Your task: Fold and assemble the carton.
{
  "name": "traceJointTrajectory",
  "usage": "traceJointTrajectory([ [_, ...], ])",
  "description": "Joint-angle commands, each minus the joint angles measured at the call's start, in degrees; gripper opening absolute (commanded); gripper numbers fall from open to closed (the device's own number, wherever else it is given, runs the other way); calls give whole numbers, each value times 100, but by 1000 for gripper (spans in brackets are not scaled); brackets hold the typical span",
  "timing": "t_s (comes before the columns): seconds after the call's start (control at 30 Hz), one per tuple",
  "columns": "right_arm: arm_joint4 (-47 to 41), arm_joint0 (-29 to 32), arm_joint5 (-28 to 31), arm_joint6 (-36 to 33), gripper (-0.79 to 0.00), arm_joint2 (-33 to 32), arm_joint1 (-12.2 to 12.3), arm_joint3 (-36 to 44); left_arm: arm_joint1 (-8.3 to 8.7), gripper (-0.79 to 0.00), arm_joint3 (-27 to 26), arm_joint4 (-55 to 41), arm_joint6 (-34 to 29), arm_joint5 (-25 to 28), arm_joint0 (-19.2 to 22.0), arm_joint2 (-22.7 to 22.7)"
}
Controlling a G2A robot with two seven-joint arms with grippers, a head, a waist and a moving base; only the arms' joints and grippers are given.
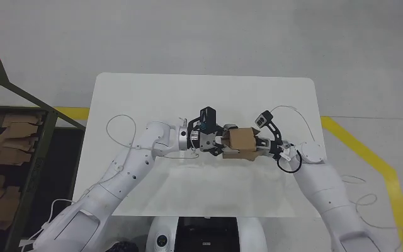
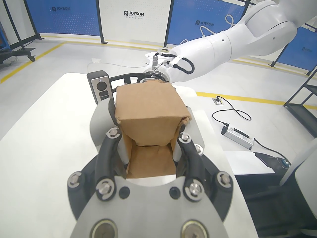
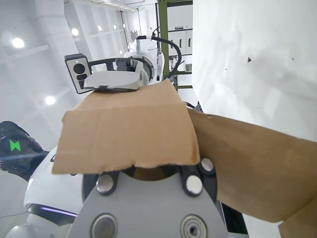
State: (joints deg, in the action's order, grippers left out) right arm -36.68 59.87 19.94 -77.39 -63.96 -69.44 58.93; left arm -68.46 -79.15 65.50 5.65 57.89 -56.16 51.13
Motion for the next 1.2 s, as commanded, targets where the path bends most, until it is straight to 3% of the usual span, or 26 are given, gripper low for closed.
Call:
traceJointTrajectory([
  [0.0, -10, -19, -16, -19, -785, 62, -16, 23, -4, -474, 9, 9, 27, -5, -1, -3],
  [0.8, -374, -273, 27, -253, -785, 496, -196, -228, -41, -477, 118, 96, 162, 1, 21, -35],
  [1.17, -265, -247, 111, -109, -785, 269, -126, -407, -34, -477, 116, 109, 204, 11, -2, 20],
])
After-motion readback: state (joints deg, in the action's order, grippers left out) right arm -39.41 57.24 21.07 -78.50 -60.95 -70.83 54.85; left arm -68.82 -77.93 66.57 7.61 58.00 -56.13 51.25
